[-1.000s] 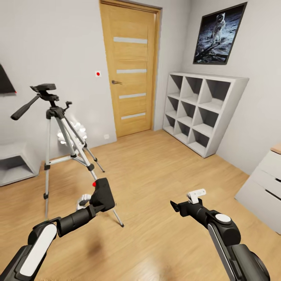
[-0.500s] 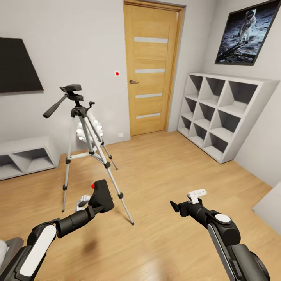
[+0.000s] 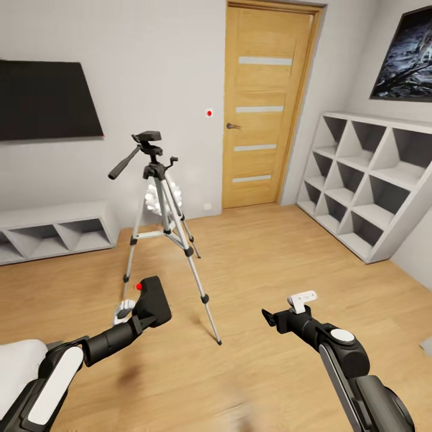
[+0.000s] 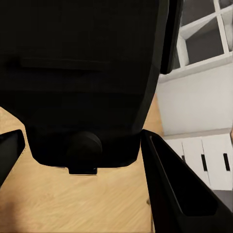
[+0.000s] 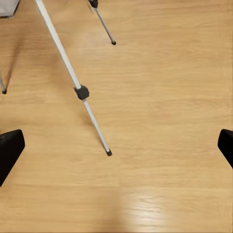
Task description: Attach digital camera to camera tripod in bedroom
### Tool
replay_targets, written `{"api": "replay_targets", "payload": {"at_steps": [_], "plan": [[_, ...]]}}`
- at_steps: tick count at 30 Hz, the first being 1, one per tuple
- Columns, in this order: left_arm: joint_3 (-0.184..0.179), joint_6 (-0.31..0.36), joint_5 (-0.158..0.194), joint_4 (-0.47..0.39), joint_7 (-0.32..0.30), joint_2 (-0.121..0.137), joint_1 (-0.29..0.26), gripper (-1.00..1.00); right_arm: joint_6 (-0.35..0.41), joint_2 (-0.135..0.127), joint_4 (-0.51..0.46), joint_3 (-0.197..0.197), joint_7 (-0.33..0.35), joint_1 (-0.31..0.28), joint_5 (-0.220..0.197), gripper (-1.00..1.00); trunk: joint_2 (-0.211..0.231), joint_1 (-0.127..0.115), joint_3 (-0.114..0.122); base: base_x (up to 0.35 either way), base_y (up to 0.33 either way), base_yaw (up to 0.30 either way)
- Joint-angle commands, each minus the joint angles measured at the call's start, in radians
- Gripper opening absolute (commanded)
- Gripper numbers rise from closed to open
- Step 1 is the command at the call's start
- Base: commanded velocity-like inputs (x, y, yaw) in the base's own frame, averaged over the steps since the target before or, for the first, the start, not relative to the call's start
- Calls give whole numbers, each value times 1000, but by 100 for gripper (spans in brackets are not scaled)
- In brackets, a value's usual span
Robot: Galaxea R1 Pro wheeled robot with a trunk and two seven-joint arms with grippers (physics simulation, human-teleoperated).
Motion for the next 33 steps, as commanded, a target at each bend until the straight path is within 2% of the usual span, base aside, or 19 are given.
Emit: {"api": "replay_targets", "payload": {"at_steps": [1, 7, 9, 11, 20, 27, 29, 33], "plan": [[10, 7, 0, 0, -5, 0, -1, -100, 5, -1, -1, 1, 2, 0, 0, 100, 7, -4, 2, 0, 0, 261], [20, 6, 1, -3, -11, 0, 1, -100, 3, -1, -1, 5, 5, 0, -1, 100, 49, -27, 16, 0, 0, 145], [31, -6, -8, 9, -20, -9, 12, -100, 15, 11, 11, 11, 16, -12, -1, 100, 48, -27, 16, 0, 0, 0], [43, -18, -6, 21, -29, 1, 24, -100, 24, 22, 22, 12, 27, -23, -2, 100, 48, -27, 16, 0, 0, 0], [94, -32, -5, 75, -70, 1, 70, -100, 24, 71, 72, 12, 66, -73, -2, 100, 48, -27, 16, 0, 0, 0], [133, -32, -5, 76, -70, 1, 70, -100, 24, 71, 78, 12, 66, -112, -2, 100, 48, -27, 16, 0, 0, 0], [122, -19, 0, 65, -57, 13, 58, -100, 13, 60, 67, 12, 55, -101, -3, 100, 48, -27, 16, 0, 0, 84], [145, -2, 2, 42, -31, 35, 46, -100, -4, 37, 76, 10, 32, -78, -5, 100, 48, -27, 18, 0, 0, 181]]}}
